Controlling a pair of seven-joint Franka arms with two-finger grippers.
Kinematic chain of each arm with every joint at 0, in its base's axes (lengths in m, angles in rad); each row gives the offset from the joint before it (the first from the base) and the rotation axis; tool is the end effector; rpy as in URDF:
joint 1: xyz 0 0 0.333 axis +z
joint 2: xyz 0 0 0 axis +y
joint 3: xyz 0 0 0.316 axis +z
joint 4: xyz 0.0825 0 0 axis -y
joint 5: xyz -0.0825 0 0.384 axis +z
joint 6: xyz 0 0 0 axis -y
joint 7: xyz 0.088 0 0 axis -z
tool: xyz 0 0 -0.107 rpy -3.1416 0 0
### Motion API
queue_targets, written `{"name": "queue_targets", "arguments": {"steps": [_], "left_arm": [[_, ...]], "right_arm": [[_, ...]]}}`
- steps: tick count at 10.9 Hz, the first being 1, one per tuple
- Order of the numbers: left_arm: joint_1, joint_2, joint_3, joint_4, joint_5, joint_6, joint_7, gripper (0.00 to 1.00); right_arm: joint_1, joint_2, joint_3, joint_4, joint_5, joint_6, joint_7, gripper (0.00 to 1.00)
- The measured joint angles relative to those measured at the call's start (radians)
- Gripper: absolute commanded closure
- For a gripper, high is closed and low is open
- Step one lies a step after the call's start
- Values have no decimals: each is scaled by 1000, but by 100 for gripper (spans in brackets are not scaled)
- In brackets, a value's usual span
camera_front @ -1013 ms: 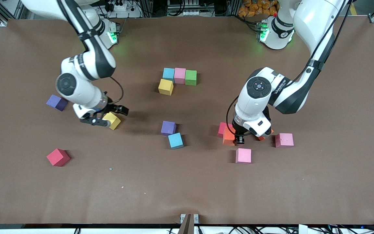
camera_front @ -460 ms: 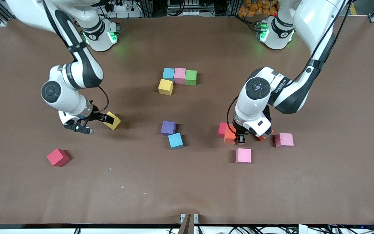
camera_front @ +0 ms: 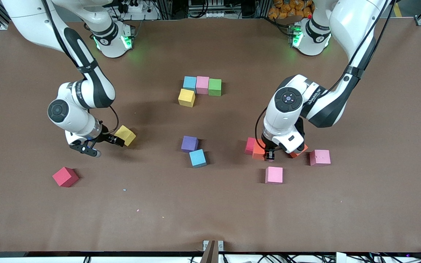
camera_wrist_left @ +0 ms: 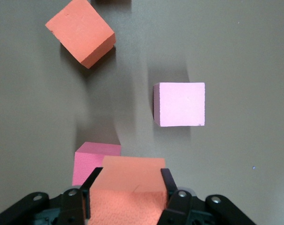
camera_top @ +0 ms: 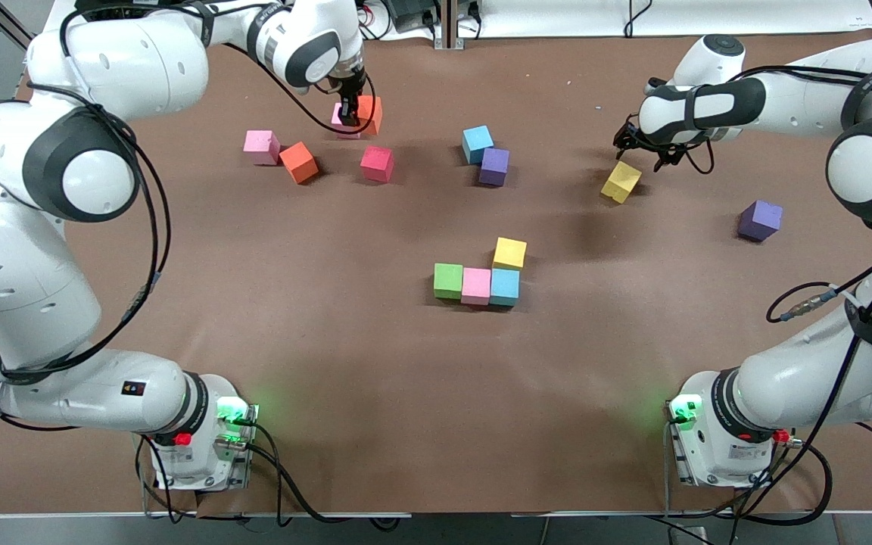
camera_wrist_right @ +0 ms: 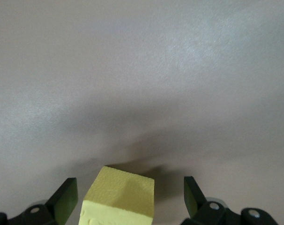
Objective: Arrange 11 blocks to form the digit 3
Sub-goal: 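Grasp the second yellow block with the right gripper while the left gripper holds orange, then carry the yellow block to the group and set it below the first yellow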
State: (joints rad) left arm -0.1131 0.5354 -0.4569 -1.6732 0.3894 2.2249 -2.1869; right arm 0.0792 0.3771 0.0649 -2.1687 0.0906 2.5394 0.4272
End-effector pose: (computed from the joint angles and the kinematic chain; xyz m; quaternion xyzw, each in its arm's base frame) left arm 0.5992 -0.3256 0.3256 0.7452 0.6639 0.0534 0.0323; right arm 0.5585 0.0801 0.2177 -0.9829 0.1801 0.0136 0.0351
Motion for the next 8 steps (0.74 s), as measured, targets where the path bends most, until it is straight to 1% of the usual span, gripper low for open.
{"name": "queue_targets", "arguments": {"steps": [3, 5, 8], "left_arm": [[-5, 0, -1, 9, 0, -7, 6, 50], [-7, 0, -3, 26, 0, -22, 7, 50], [-11, 0, -9, 29, 0, -55, 7, 50]], "right_arm": [[45, 3, 0, -15, 0, 26, 72, 0], [58, 8, 0, -41, 0, 61, 81, 20], [61, 20, 0, -67, -1, 108, 81, 57]]}}
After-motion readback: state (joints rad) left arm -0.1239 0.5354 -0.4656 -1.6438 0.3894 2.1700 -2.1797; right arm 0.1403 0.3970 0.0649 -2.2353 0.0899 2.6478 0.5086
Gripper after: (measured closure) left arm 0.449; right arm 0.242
